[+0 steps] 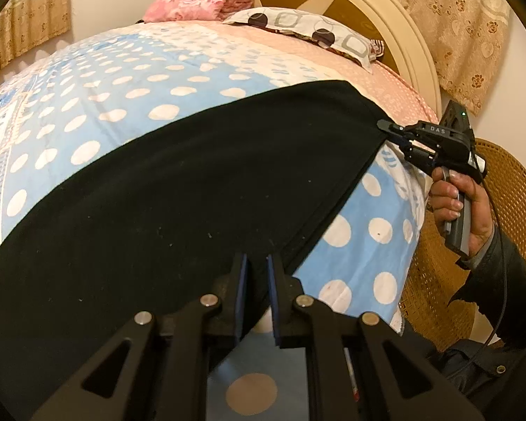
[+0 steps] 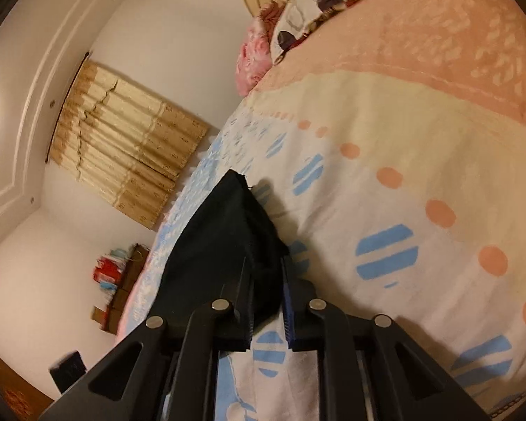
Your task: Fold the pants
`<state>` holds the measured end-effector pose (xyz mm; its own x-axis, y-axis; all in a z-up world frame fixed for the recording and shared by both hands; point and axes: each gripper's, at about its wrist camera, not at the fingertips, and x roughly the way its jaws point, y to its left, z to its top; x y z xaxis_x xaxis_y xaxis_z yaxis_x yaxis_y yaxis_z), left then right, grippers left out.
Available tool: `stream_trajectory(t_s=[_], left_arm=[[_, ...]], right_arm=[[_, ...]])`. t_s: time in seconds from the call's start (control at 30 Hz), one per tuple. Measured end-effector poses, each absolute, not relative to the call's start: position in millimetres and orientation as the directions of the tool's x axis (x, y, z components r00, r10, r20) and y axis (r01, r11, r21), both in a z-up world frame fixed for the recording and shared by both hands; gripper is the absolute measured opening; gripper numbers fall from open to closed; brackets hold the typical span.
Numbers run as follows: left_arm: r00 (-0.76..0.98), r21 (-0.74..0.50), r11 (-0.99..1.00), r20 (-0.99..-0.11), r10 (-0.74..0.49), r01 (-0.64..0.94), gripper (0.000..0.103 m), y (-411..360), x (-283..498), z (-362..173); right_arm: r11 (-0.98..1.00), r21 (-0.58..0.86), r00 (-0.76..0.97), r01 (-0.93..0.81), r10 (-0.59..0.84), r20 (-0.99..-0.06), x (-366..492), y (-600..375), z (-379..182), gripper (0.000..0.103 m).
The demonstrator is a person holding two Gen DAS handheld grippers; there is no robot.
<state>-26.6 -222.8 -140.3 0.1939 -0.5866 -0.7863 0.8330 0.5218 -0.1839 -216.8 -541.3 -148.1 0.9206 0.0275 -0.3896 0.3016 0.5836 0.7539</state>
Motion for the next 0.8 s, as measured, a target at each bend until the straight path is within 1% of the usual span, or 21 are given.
stream_trajectory(t_s=[0.1, 0.23, 0.33, 0.4, 0.5, 0.6, 0.67, 0.73, 0.8], left_arm=[[0.189, -0.199, 0.527, -0.784, -0.592, 0.826, 0.014, -222.7, -24.6, -140.9], [0.189, -0.209, 0.54, -0.785, -0.59, 0.815, 0.014, -220.0, -23.5, -138.1], [0.226, -0.189, 0.565, -0.78, -0.583, 0.803, 0.014, -206.7, -23.3, -128.0], [0.265, -0.171, 0.592, -0.774, -0.576, 0.787, 0.014, -187.6, -21.8, -119.5], [0.316, -0.157, 0.642, -0.768, -0.557, 0.751, 0.014, -155.9, -16.5, -111.4], [0.363, -0.14, 0.691, -0.767, -0.528, 0.709, 0.014, -123.5, -13.6, -108.6], [0.39, -0.138, 0.722, -0.765, -0.512, 0.678, 0.014, -102.3, -12.1, -107.2], [0.414, -0.135, 0.746, -0.76, -0.5, 0.652, 0.014, -83.9, -12.0, -106.4], [0.432, -0.142, 0.767, -0.756, -0.492, 0.625, 0.014, -66.3, -11.5, -105.3]], right_arm=[[0.596, 0.752, 0.93, 0.281, 0.025, -0.367, -216.6, -538.3, -139.1, 0.01], [0.675, 0.699, 0.942, 0.237, 0.017, -0.335, -211.8, -519.3, -103.8, 0.01], [0.775, 0.605, 0.947, 0.181, 0.028, -0.32, -198.9, -485.0, -66.8, 0.01], [0.841, 0.528, 0.948, 0.119, 0.062, -0.313, -181.1, -451.4, -42.8, 0.01], [0.915, 0.402, 0.933, 0.024, 0.123, -0.337, -150.9, -392.2, -22.2, 0.01], [0.953, 0.289, 0.903, -0.087, 0.198, -0.381, -120.7, -324.6, -20.0, 0.01], [0.951, 0.256, 0.871, -0.176, 0.271, -0.409, -101.0, -281.5, -25.6, 0.01], [0.947, 0.213, 0.842, -0.239, 0.312, -0.441, -87.1, -244.3, -33.2, 0.01], [0.93, 0.205, 0.805, -0.306, 0.367, -0.466, -76.9, -215.2, -43.5, 0.01]])
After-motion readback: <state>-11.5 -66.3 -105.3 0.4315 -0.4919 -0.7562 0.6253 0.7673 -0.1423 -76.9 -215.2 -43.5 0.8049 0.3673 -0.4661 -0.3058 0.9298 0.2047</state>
